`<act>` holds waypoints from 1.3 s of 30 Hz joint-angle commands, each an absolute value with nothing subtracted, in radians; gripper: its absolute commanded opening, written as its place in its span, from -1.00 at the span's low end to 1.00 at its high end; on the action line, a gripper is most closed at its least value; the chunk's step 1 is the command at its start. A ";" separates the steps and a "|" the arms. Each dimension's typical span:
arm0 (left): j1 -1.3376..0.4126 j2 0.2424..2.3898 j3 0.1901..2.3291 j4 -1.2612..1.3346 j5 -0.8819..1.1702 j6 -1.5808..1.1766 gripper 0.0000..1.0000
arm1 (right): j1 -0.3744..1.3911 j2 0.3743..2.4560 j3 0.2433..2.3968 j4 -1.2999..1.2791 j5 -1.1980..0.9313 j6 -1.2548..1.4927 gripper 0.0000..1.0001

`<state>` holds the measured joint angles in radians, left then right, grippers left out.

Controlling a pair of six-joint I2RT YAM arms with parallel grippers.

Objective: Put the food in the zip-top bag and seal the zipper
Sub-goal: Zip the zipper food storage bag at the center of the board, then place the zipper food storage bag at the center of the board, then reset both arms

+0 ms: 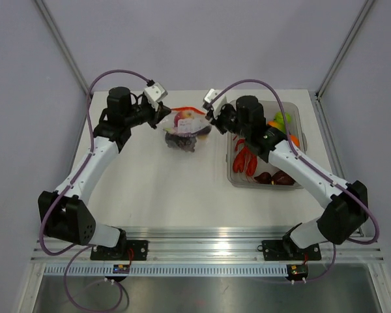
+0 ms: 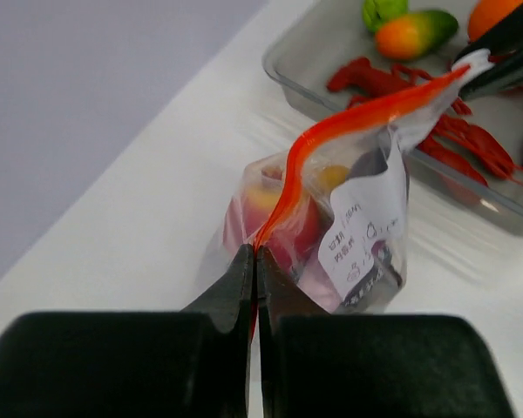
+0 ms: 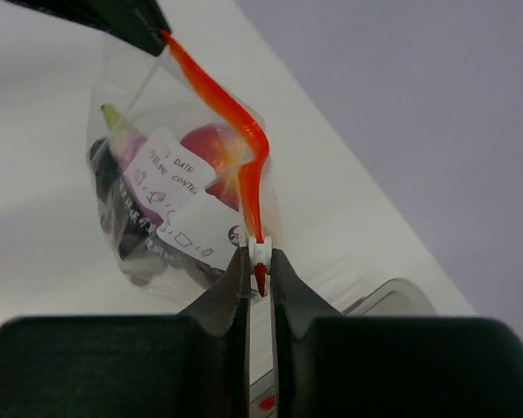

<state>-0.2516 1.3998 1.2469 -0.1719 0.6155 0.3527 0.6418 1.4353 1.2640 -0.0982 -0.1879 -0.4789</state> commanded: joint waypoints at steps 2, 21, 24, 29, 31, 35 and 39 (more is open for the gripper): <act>-0.210 1.373 1.342 0.093 0.649 0.246 -1.00 | 0.611 1.502 1.462 0.031 -0.287 -0.545 -0.92; -0.209 1.054 1.012 -0.087 0.346 0.048 0.98 | 0.663 1.216 1.033 -0.154 0.220 0.042 0.99; -0.209 1.026 1.032 -0.167 0.252 -0.035 0.98 | 0.647 1.274 1.192 -0.411 0.392 0.173 0.99; -0.209 0.977 1.003 -0.282 0.132 -0.135 0.98 | 0.646 1.278 1.256 -0.606 0.518 0.305 0.99; -0.209 0.945 0.970 -0.302 0.101 -0.173 0.98 | 0.647 1.243 1.233 -0.629 0.560 0.368 0.99; -0.209 0.870 0.899 -0.334 -0.030 -0.259 0.98 | 0.647 1.174 1.192 -0.690 0.592 0.442 0.99; -0.209 0.868 0.884 -0.347 -0.058 -0.236 0.98 | 0.647 1.120 1.120 -0.683 0.608 0.486 0.99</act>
